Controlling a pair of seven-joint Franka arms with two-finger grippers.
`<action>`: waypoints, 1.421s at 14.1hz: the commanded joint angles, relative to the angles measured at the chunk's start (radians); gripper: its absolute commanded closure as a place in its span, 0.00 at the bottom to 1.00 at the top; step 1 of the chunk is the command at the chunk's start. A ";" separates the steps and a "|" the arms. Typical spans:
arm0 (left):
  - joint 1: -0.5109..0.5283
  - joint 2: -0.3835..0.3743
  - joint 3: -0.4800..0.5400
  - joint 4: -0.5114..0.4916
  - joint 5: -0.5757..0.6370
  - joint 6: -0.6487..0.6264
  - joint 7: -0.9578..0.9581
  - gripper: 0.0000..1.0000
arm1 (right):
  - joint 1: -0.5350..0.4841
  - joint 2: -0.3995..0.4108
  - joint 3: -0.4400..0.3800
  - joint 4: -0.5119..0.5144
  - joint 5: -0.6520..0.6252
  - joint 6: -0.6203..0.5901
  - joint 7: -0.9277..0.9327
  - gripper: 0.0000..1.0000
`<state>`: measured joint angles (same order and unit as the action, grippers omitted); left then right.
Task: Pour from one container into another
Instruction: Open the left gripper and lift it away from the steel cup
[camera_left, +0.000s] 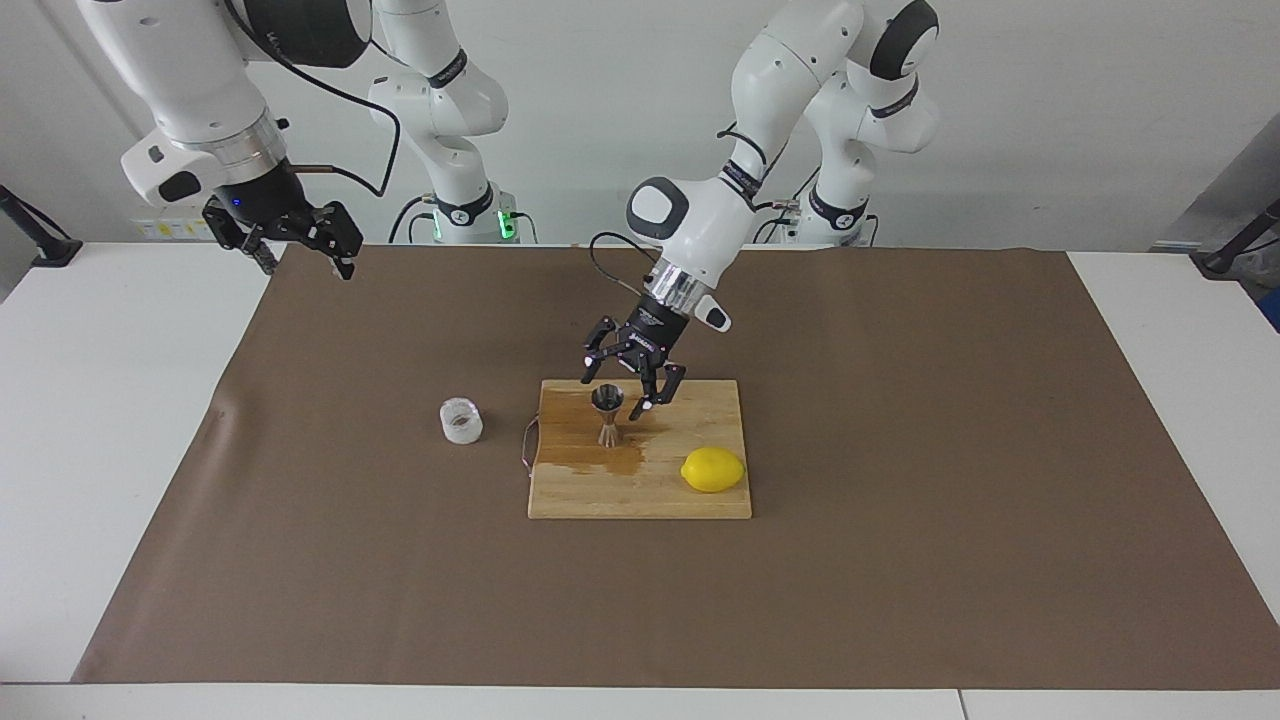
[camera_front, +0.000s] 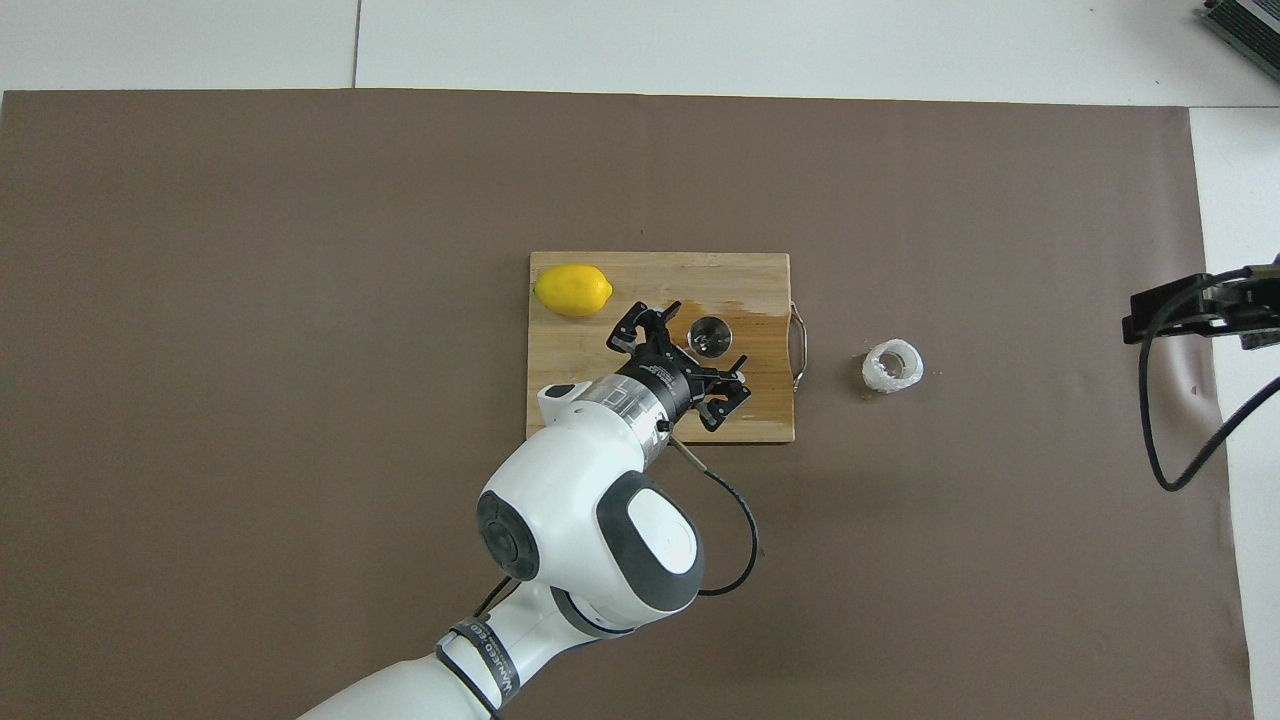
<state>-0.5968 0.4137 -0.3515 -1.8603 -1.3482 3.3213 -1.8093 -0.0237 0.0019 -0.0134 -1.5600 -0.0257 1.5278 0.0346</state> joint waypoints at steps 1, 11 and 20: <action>0.005 -0.065 -0.001 -0.020 0.001 0.003 0.013 0.00 | -0.012 -0.019 0.007 -0.017 0.013 -0.011 0.001 0.00; 0.209 -0.150 0.006 -0.111 0.037 -0.273 0.612 0.00 | -0.044 -0.020 0.001 -0.023 0.013 -0.017 0.001 0.00; 0.411 -0.183 0.009 -0.108 0.340 -0.557 0.696 0.00 | -0.041 -0.065 0.009 -0.138 0.018 0.107 -0.497 0.00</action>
<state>-0.2279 0.2702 -0.3399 -1.9440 -1.0941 2.8232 -1.1224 -0.0476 -0.0141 -0.0079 -1.6189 -0.0257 1.5705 -0.3021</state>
